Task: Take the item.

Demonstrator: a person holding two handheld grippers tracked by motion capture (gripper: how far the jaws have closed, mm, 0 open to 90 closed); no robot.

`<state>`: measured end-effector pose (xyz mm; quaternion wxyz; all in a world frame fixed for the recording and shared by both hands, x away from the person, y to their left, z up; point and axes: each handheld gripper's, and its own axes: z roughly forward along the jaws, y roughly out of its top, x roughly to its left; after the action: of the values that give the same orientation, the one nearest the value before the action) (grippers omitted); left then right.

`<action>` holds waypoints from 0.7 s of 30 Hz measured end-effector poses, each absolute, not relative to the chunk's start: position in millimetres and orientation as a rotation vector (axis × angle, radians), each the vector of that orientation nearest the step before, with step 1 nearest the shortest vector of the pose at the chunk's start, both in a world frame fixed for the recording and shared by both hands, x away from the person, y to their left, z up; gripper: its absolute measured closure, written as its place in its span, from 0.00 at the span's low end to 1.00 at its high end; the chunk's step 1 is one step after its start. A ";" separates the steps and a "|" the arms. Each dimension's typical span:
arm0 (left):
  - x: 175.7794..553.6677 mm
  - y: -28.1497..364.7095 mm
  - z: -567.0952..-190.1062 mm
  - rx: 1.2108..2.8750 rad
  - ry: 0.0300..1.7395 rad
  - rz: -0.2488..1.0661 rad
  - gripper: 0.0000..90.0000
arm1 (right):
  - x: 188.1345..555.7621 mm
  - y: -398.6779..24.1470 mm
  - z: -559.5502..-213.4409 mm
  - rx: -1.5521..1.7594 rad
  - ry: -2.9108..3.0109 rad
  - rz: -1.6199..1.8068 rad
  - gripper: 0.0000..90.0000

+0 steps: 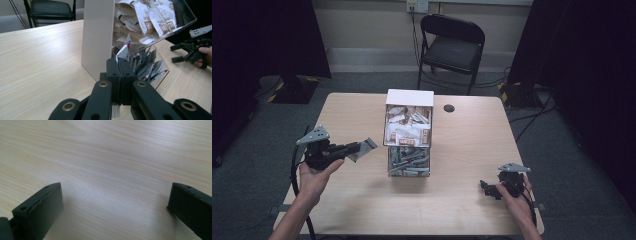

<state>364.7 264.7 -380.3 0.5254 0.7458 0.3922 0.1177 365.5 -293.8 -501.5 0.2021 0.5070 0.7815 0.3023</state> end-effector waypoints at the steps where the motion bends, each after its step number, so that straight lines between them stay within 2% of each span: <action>1: 365.1 264.4 -380.9 1.783 0.938 0.281 0.99 | 365.5 -293.7 -501.5 1.417 2.182 0.845 0.00; 21: 376.5 260.3 -411.0 1.851 0.973 0.257 0.99 | 365.4 -293.7 -501.5 1.418 2.182 0.844 0.00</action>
<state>376.5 260.3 -411.0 0.4944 0.7636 0.4015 0.1061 365.4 -293.7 -501.5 0.2014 0.5077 0.7812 0.3023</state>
